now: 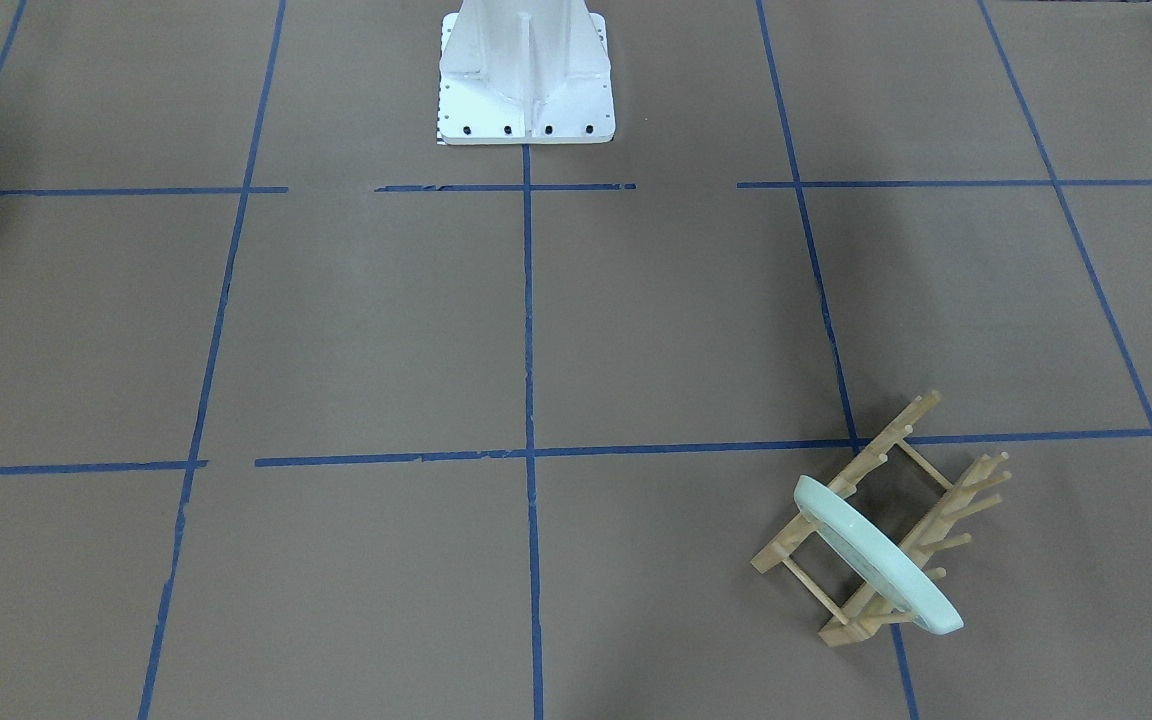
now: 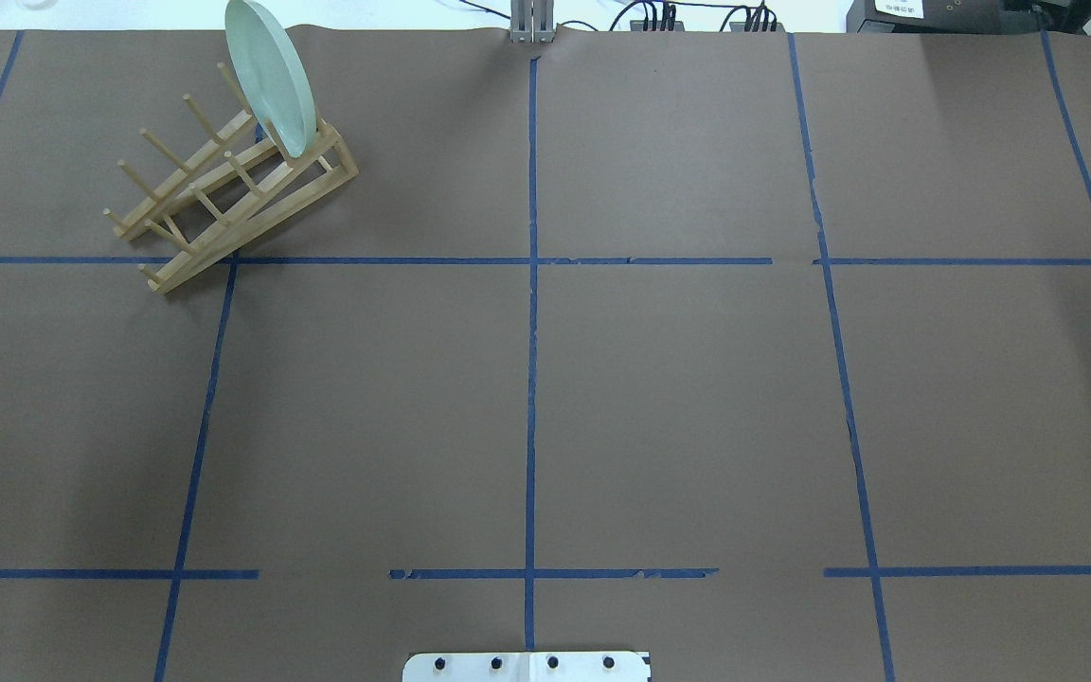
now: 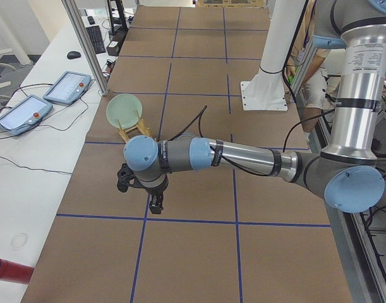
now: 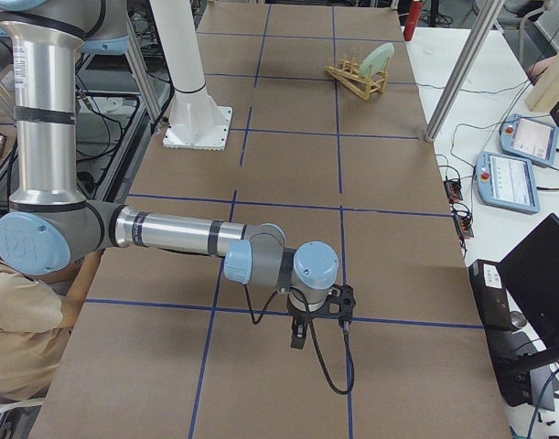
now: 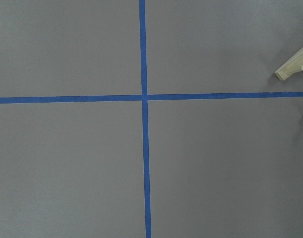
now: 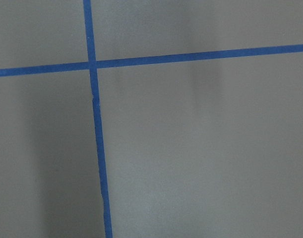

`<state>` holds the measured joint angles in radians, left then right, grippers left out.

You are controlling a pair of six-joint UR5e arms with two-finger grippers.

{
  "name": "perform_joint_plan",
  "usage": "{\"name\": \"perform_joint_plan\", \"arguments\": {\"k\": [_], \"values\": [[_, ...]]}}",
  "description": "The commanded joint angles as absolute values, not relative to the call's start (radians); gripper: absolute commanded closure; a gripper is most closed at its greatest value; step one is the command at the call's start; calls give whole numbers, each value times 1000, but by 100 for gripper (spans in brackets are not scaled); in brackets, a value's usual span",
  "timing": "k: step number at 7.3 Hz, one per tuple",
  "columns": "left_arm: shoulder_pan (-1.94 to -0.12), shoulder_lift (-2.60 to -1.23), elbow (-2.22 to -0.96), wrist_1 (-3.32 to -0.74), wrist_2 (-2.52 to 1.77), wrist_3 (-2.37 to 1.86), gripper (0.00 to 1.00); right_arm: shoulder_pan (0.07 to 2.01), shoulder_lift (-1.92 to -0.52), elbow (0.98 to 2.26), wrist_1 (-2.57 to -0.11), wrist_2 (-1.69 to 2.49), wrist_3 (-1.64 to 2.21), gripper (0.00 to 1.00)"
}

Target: Place plate on table

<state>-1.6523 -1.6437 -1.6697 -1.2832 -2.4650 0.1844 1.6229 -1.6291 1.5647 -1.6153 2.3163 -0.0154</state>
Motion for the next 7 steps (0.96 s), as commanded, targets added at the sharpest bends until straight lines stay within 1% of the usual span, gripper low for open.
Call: {"name": "perform_joint_plan", "arguments": {"k": [1, 2, 3, 4, 5, 6, 7], "values": [[-1649, -1654, -1642, -1436, -2458, 186, 0, 1623, -1629, 1565, -1615, 2316, -15, 0], [-1651, -1657, -1596, -1466, -2400, 178, 0, 1623, -1629, 1565, -1615, 2316, -15, 0], [-1651, -1655, -1598, -1480, -2390, 193, 0, 1623, -1629, 1565, -1615, 2316, -15, 0], [-1652, -1643, -1588, -1555, -2443, 190, 0, 1623, -1629, 1565, -1615, 2316, -15, 0], [-1652, -1619, -1597, -1662, -2583, 184, 0, 1623, -1629, 1565, -1615, 2316, -15, 0], [-1651, -1620, -1600, -1763, -2659, 40, 0, 1623, -1629, 1563, -1615, 2316, -15, 0], [-1610, -1658, -1611, -1914, -2674, -319, 0, 1623, -1629, 1565, -1615, 2316, -15, 0]]}}
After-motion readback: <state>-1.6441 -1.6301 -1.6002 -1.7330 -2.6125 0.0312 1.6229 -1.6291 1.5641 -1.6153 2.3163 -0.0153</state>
